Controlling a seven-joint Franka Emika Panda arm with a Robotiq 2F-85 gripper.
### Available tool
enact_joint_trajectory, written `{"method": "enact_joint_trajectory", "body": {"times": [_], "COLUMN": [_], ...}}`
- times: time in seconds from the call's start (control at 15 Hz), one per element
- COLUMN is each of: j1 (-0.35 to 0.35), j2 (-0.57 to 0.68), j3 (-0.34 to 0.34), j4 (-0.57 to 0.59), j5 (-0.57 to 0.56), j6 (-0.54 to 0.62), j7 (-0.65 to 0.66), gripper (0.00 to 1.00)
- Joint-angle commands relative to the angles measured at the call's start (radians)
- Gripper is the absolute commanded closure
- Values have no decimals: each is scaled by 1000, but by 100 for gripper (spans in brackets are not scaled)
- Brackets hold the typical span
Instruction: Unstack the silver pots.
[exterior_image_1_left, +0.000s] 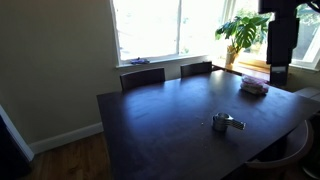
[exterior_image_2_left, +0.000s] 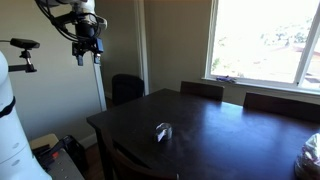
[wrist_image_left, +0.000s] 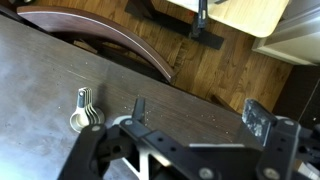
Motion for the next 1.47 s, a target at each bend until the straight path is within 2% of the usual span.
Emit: {"method": "enact_joint_trajectory", "body": {"times": [0.0,1.07,1.4], "j1": [23,23,4], "j2": [4,4,-2], "j3": [-20,-20,-68], "j4": [3,3,-10], "j5": [-8,-8,-39], "j6": [-3,-3,14], "j7": [8,8,-68], "gripper": [0,0,0]}}
